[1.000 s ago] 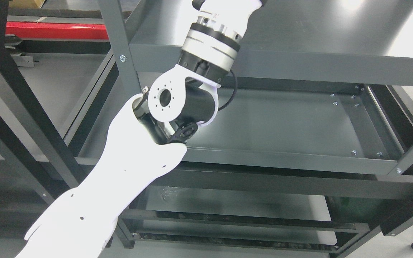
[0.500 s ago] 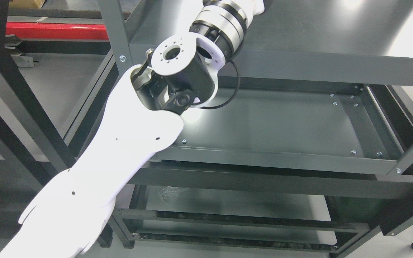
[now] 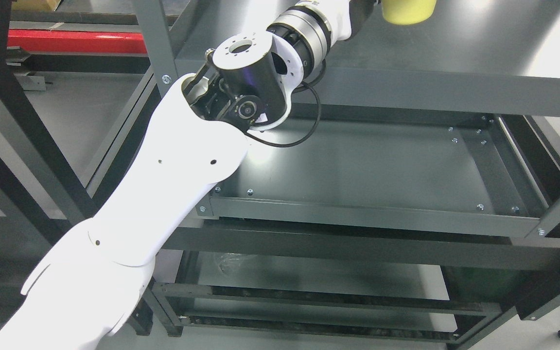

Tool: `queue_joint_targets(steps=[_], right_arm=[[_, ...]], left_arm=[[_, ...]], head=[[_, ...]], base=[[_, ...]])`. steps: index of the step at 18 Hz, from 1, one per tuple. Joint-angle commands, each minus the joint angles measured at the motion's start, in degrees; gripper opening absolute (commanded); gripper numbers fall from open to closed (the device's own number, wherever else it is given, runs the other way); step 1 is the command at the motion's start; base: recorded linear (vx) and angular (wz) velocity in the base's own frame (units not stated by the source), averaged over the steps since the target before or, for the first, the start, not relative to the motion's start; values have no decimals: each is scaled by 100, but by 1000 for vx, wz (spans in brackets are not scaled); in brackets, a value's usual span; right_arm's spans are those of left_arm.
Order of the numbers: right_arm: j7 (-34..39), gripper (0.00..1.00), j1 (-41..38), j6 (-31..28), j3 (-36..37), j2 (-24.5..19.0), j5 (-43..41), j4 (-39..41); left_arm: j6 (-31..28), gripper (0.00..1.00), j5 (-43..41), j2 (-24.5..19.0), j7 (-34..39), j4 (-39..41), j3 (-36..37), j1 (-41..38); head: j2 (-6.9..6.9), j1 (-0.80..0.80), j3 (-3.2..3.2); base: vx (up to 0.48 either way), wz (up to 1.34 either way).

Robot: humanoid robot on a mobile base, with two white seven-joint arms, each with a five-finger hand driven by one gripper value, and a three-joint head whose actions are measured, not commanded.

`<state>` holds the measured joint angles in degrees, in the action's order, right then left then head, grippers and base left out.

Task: Place yellow IKEA cup on middle right shelf
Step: 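Raise the cup with the left hand up over the upper shelf, then lower the cup onto the upper shelf surface with the left hand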

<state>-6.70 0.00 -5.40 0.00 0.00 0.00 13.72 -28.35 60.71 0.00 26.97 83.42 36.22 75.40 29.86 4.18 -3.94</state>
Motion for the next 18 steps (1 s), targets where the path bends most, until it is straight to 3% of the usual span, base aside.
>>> queue_joint_targets(steps=[1,4,7,10,18], right_arm=[[2,99,-79,4,-97,100,-141,-1],[2,99,-79,4,-97,100,-141,-1],[2,99,-79,4,-97,100,-141,-1],[2,99,-79,4,-97,100,-141,-1],[2,99,-79,4,-97,100,-141,-1]], left_arm=[[-48,8,37,-100,1,-520,386,27],[-65,18,19,-100,-8,-520,404,10],[-337,41,-313,-100,-69,-485,474,1],[-373,58,-446,-100,-78,-484,474,-17],[-408,87,-525,-100,-78,-484,457,-96]], head=[[0,0,0],[0,0,0],[0,0,0],[0,0,0],[0,0,0]], base=[[0,0],[0,0],[0,0],[0,0],[0,0]])
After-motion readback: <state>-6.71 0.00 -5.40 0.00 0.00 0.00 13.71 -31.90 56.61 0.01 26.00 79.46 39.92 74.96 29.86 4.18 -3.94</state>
